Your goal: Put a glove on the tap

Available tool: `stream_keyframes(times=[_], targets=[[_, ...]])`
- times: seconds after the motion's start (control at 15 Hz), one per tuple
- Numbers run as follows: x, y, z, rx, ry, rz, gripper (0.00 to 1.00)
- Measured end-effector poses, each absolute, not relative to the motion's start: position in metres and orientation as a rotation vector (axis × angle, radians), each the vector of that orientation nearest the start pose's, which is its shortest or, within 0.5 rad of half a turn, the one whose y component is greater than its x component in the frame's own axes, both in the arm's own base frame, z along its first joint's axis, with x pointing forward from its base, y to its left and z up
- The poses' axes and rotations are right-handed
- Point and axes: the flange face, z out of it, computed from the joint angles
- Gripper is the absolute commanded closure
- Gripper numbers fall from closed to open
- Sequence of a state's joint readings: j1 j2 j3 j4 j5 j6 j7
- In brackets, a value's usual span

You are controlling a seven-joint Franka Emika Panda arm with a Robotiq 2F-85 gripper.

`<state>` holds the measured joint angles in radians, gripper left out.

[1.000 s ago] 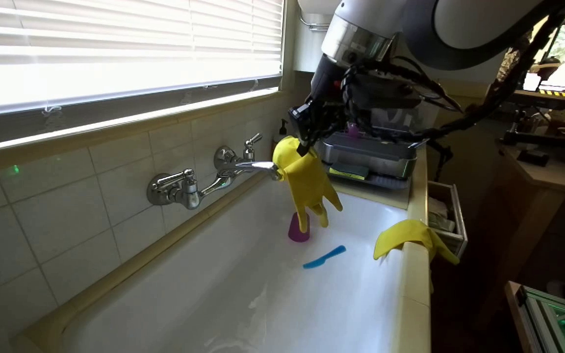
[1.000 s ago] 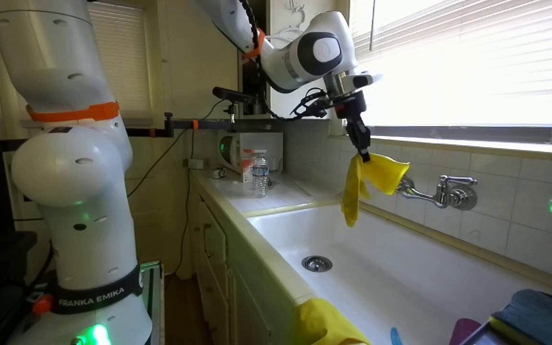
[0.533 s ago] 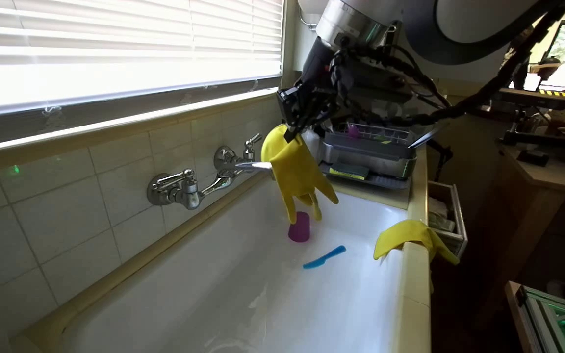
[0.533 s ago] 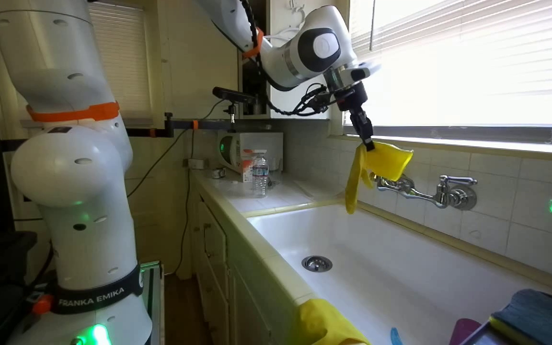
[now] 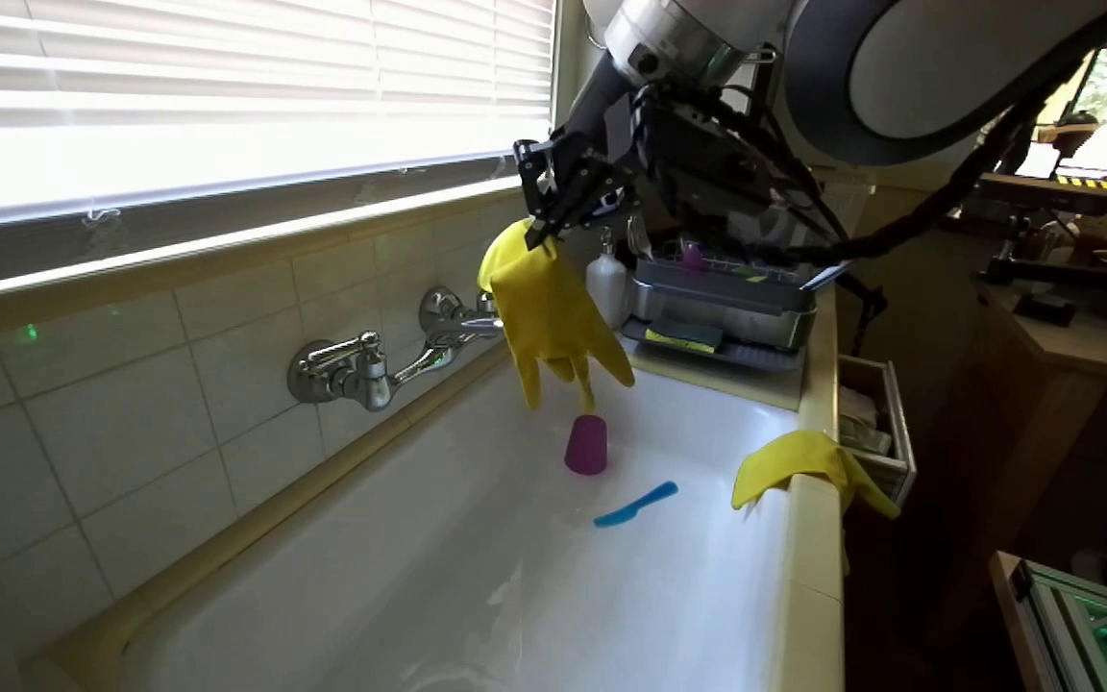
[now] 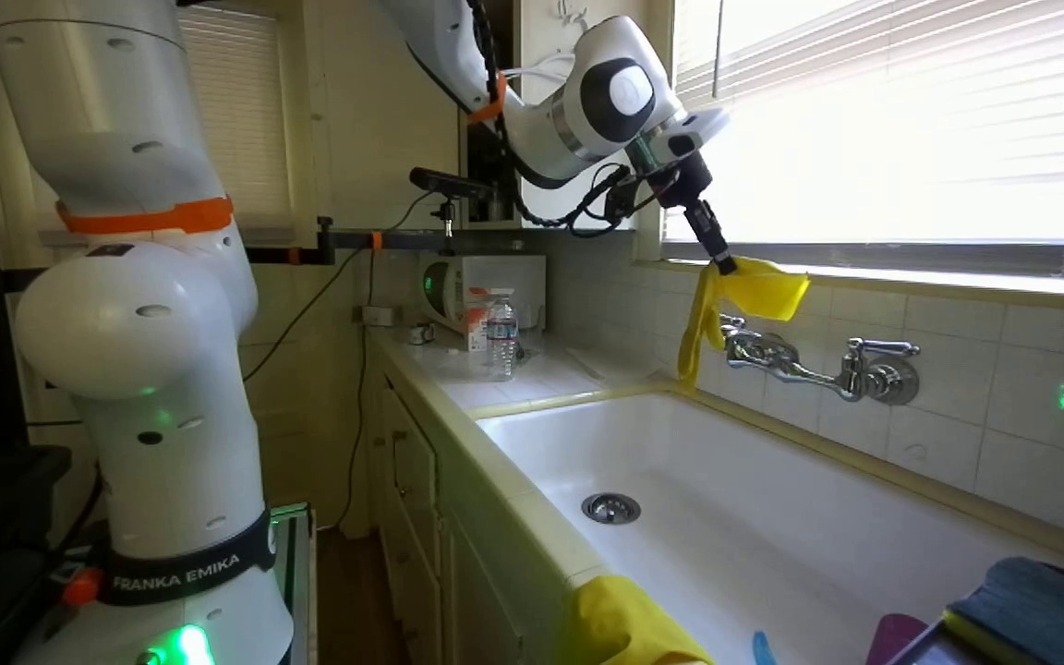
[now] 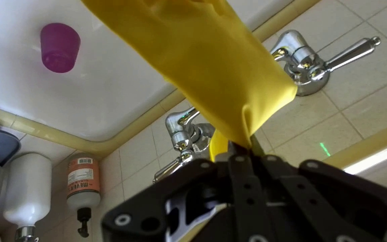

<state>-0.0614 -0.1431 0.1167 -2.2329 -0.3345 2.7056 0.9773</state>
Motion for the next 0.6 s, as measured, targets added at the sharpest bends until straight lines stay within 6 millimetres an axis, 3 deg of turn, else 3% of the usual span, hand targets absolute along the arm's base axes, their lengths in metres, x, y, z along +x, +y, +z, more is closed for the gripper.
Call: stream_keyframes(times=[0.6], targets=[[0.554, 0.062, 0.454, -2.707, 1.079, -0.875, 0.99]])
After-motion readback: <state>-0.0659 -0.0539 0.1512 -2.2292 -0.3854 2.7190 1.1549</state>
